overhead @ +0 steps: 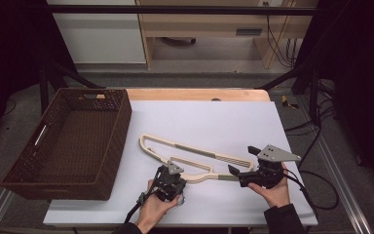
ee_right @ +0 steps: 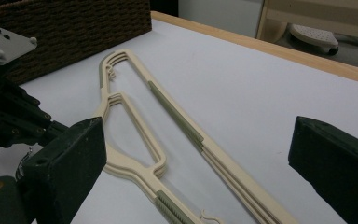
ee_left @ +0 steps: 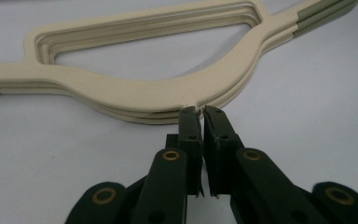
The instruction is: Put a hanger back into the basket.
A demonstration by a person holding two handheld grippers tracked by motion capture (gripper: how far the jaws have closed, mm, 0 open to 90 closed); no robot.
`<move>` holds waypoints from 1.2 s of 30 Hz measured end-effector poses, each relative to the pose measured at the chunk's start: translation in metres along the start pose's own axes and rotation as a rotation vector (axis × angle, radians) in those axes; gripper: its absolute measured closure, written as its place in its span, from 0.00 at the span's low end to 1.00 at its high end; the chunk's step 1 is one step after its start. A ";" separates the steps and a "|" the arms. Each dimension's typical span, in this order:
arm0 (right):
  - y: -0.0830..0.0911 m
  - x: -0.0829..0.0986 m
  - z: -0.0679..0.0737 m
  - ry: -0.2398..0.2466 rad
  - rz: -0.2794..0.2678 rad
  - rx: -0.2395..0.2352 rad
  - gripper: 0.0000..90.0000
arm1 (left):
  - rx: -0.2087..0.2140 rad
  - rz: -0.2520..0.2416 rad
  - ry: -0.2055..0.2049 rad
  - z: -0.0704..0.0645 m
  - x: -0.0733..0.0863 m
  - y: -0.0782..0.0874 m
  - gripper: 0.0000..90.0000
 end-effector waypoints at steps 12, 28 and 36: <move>0.001 0.000 0.000 -0.004 -0.006 -0.001 0.05 | -0.046 -0.036 0.003 -0.003 0.001 0.000 0.97; -0.019 0.008 0.015 0.028 0.068 -0.064 0.10 | -0.050 0.013 -0.082 0.005 -0.010 0.021 0.99; -0.047 0.024 0.035 0.080 0.192 -0.126 0.19 | -0.035 0.009 -0.096 0.008 -0.017 0.032 0.99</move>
Point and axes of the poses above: each handheld gripper's, and its own axes: y roughly backward along the jaws, x roughly out of its underside, z roughly to its left, the point moved 2 cm from there along -y, roughly forward along the jaws, and after that the axes turned 2 degrees about x, right-handed, at the moved point
